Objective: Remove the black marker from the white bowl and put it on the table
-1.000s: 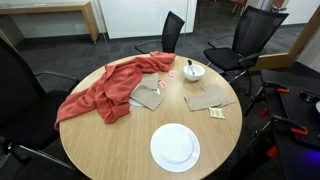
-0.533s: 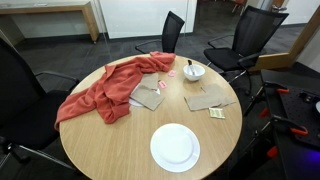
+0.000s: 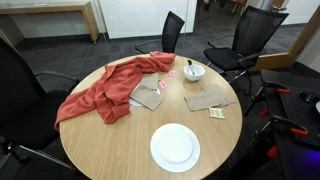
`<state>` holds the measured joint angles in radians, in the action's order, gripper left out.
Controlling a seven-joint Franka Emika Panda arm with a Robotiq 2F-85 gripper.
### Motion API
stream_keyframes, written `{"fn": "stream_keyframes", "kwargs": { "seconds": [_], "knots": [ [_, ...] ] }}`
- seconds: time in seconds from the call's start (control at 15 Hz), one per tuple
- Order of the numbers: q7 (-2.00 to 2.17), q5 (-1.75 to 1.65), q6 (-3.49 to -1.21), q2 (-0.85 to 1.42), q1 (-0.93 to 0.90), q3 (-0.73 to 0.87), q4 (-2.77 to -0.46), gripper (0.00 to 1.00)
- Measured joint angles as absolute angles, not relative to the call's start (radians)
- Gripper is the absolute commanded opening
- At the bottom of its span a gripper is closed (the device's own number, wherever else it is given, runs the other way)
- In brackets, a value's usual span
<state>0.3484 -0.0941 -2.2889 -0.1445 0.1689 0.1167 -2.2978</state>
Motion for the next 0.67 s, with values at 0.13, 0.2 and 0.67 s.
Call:
{"fn": "stream_keyframes", "kwargs": {
  "seconds": [0.13,0.2,0.67],
  "knots": [
    [0.373,-0.094,-2.348,-0.095,0.172,0.119,-2.301,1.0],
    [0.383,-0.094,-2.366,-0.072,0.173,0.12,-2.301,1.0],
    [0.383,-0.094,-2.37,-0.056,0.173,0.121,-2.296,1.0]
  ]
}}
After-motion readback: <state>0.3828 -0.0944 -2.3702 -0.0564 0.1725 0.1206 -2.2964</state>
